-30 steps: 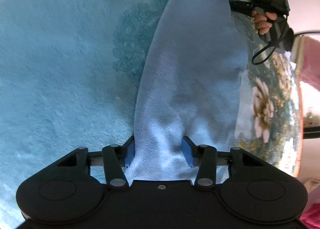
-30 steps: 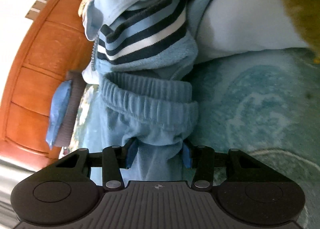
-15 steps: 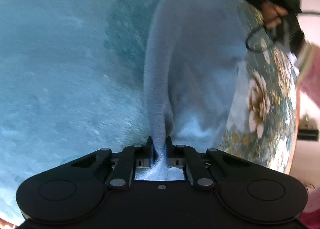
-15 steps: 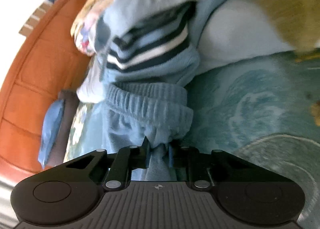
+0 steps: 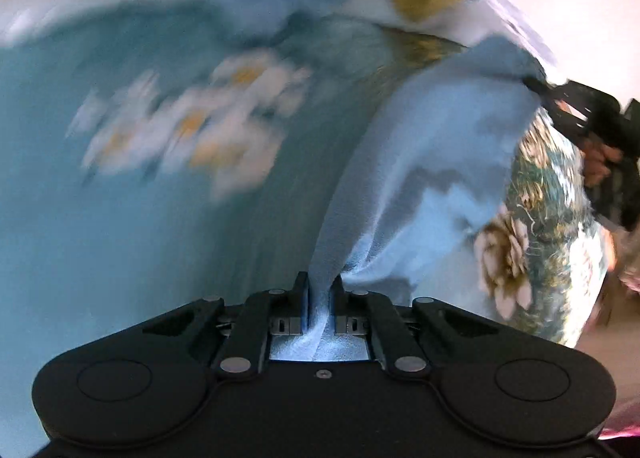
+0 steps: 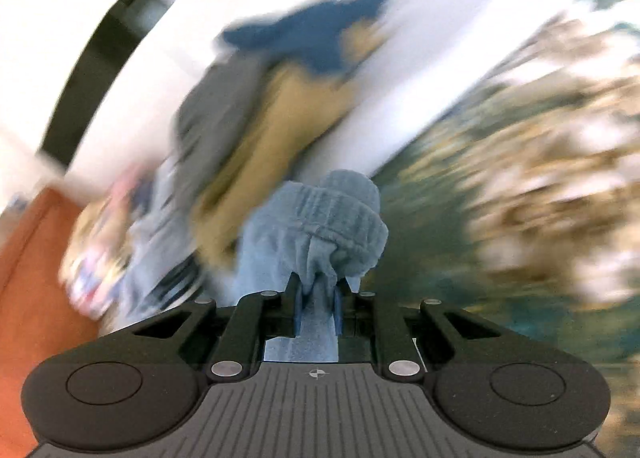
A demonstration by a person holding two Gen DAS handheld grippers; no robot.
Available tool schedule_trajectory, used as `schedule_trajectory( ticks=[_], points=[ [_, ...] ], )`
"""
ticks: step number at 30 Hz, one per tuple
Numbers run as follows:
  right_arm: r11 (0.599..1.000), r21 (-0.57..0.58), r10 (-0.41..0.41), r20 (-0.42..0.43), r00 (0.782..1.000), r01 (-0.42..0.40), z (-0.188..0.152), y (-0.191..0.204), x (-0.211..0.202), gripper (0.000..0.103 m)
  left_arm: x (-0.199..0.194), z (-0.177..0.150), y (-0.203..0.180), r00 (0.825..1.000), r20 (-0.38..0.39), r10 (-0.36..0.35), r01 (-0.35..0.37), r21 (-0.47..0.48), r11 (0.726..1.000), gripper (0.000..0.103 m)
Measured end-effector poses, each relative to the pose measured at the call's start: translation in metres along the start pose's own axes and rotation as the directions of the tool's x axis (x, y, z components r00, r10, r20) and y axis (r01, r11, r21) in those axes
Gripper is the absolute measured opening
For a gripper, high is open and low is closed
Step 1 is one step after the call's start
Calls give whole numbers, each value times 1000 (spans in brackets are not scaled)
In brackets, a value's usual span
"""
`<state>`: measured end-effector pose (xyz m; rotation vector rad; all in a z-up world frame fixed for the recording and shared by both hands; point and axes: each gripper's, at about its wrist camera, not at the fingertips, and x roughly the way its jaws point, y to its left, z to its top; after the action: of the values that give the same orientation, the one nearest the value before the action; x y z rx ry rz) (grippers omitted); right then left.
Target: Fold clothes
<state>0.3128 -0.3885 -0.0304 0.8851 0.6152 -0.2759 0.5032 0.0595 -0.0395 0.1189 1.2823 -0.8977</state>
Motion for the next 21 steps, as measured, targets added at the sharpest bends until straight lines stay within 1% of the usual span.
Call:
schedule_trajectory(
  ticks=[2, 3, 5, 6, 7, 9, 10, 11, 12, 13, 14, 15, 16, 17, 18, 19, 20, 21],
  points=[
    [997, 39, -76, 61, 995, 74, 15, -27, -31, 13, 28, 33, -19, 1000, -10, -1, 2, 84, 996, 18],
    [993, 54, -114, 84, 990, 109, 24, -43, -43, 13, 41, 48, -27, 1000, -18, 8, -6, 110, 994, 20],
    [981, 72, -189, 111, 976, 182, 30, -66, -60, 13, 54, 65, -39, 999, -5, 40, -39, 135, 990, 17],
    [973, 82, -222, 113, 968, 214, 30, -75, -63, 13, 55, 70, -42, 999, 14, 44, -45, 120, 992, 18],
    [965, 102, -250, 109, 962, 240, 30, -86, -66, 13, 53, 71, -42, 999, 33, 38, -41, 92, 995, 21],
    [954, 149, -275, 87, 957, 261, 28, -107, -62, 13, 44, 68, -38, 997, 71, 28, -29, 21, 999, 22],
    [947, 156, -294, 79, 952, 280, 26, -112, -59, 13, 37, 62, -35, 995, 89, 42, -40, -28, 999, 24],
    [941, 152, -316, 73, 946, 302, 23, -114, -54, 13, 29, 55, -31, 993, 104, 62, -54, -79, 995, 27],
    [936, 144, -334, 68, 940, 322, 19, -113, -49, 14, 20, 45, -25, 988, 129, 84, -63, -155, 986, 29],
    [930, 138, -353, 65, 933, 342, 16, -111, -46, 16, 10, 33, -19, 982, 155, 108, -68, -241, 968, 31],
    [927, 132, -363, 65, 930, 352, 13, -106, -44, 17, 0, 21, -13, 974, 180, 135, -70, -325, 943, 34],
    [927, 124, -365, 65, 929, 355, 10, -101, -44, 27, -10, 4, -7, 965, 201, 170, -72, -419, 905, 35],
    [926, 112, -368, 67, 927, 359, 8, -95, -48, 30, -20, -15, -2, 953, 218, 210, -71, -514, 855, 36],
    [926, 98, -372, 73, 925, 365, 5, -89, -53, 30, -30, -35, 3, 940, 229, 252, -66, -602, 795, 40],
    [925, 83, -377, 71, 924, 371, 1, -85, -58, 34, -38, -54, 7, 929, 236, 285, -53, -678, 733, 41],
    [924, 69, -381, 64, 922, 377, -4, -82, -63, 35, -43, -76, 9, 919, 240, 314, -32, -748, 663, 42],
    [922, 54, -386, 56, 921, 384, -9, -80, -68, 35, -49, -98, 11, 908, 240, 343, -6, -812, 584, 42],
    [919, 43, -395, 45, 918, 393, -15, -77, -72, 35, -52, -121, 13, 900, 243, 361, 33, -865, 500, 42]
  ],
)
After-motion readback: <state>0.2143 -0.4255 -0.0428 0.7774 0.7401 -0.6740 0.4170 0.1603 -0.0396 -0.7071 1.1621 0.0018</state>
